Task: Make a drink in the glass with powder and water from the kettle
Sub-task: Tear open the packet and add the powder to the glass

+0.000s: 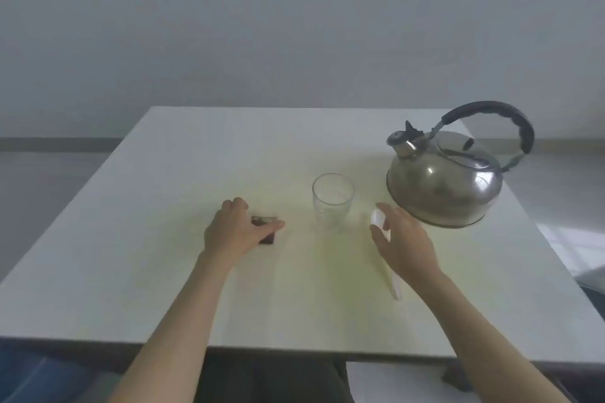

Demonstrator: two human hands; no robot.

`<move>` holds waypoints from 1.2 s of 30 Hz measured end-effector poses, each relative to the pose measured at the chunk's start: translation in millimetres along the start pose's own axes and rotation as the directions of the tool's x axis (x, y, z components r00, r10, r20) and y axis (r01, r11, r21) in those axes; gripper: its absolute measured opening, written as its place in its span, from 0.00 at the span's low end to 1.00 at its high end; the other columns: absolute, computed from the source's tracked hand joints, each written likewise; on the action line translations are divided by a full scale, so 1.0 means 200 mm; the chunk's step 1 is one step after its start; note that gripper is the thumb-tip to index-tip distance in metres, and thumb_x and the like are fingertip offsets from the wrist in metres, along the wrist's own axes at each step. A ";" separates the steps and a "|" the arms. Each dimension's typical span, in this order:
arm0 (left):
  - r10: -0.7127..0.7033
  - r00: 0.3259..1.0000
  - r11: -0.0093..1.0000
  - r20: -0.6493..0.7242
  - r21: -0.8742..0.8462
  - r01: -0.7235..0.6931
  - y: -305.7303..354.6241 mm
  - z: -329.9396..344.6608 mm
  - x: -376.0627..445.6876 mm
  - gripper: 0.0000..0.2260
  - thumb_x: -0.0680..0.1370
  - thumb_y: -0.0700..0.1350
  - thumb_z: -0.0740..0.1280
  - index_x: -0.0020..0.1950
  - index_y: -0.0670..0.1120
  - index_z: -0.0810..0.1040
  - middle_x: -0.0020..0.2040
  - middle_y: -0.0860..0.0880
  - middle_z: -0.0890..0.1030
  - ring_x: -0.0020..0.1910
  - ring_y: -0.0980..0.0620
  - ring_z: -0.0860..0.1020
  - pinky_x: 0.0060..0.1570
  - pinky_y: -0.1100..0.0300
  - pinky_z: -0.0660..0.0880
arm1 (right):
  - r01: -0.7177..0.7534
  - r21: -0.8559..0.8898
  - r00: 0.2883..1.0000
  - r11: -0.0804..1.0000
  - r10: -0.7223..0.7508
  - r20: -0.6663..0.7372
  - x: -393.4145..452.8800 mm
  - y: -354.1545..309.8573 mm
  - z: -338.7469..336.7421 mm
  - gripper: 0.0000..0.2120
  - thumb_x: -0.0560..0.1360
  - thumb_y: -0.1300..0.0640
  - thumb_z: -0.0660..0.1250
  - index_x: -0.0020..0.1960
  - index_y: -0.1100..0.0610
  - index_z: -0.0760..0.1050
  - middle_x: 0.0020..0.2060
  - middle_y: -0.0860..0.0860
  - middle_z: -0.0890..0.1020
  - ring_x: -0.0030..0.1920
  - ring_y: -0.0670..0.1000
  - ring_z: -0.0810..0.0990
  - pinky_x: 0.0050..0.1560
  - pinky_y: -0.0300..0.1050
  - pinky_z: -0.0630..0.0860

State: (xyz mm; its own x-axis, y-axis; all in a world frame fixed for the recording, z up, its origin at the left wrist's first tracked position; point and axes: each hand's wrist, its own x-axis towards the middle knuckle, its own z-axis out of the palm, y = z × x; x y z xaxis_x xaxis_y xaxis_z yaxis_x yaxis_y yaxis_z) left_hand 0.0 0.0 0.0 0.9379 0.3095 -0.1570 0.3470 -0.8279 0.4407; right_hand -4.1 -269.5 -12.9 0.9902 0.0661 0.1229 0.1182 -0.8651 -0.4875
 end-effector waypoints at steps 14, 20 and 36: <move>0.019 1.000 0.997 -0.014 -0.076 -0.020 0.05 0.09 0.05 0.29 0.66 0.47 0.71 0.62 0.42 0.65 0.52 0.46 0.78 0.54 0.43 0.75 0.44 0.54 0.74 | 0.097 0.082 0.917 0.992 -0.057 -0.394 0.01 -0.08 -0.03 0.18 0.72 0.60 0.67 0.62 0.59 0.73 0.49 0.55 0.77 0.47 0.57 0.78 0.43 0.49 0.75; 0.092 0.994 0.933 -0.058 -0.343 -0.106 0.06 0.05 0.03 0.31 0.67 0.44 0.72 0.66 0.43 0.64 0.53 0.48 0.73 0.50 0.48 0.75 0.45 0.57 0.72 | 0.304 0.131 0.837 0.944 -0.199 -0.509 0.09 -0.31 -0.18 0.16 0.73 0.57 0.61 0.59 0.58 0.75 0.47 0.54 0.77 0.43 0.54 0.76 0.45 0.50 0.74; 0.464 0.722 0.660 -0.513 -0.343 -0.668 0.34 -0.12 -0.09 0.22 0.68 0.42 0.72 0.59 0.45 0.68 0.54 0.54 0.69 0.51 0.72 0.69 0.49 0.80 0.66 | 0.184 0.150 0.982 0.971 -0.176 -0.063 0.30 -0.65 -0.29 0.08 0.72 0.58 0.65 0.41 0.56 0.83 0.38 0.51 0.85 0.41 0.54 0.80 0.47 0.48 0.75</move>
State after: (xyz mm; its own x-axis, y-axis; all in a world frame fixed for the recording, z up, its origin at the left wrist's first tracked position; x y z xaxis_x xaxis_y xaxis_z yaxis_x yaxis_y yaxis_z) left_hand 5.8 -50.2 54.8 0.8350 0.0793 0.5446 -0.3998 -0.5926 0.6993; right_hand 35.4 -181.2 108.4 0.9472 0.1863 0.2609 0.3082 -0.7537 -0.5805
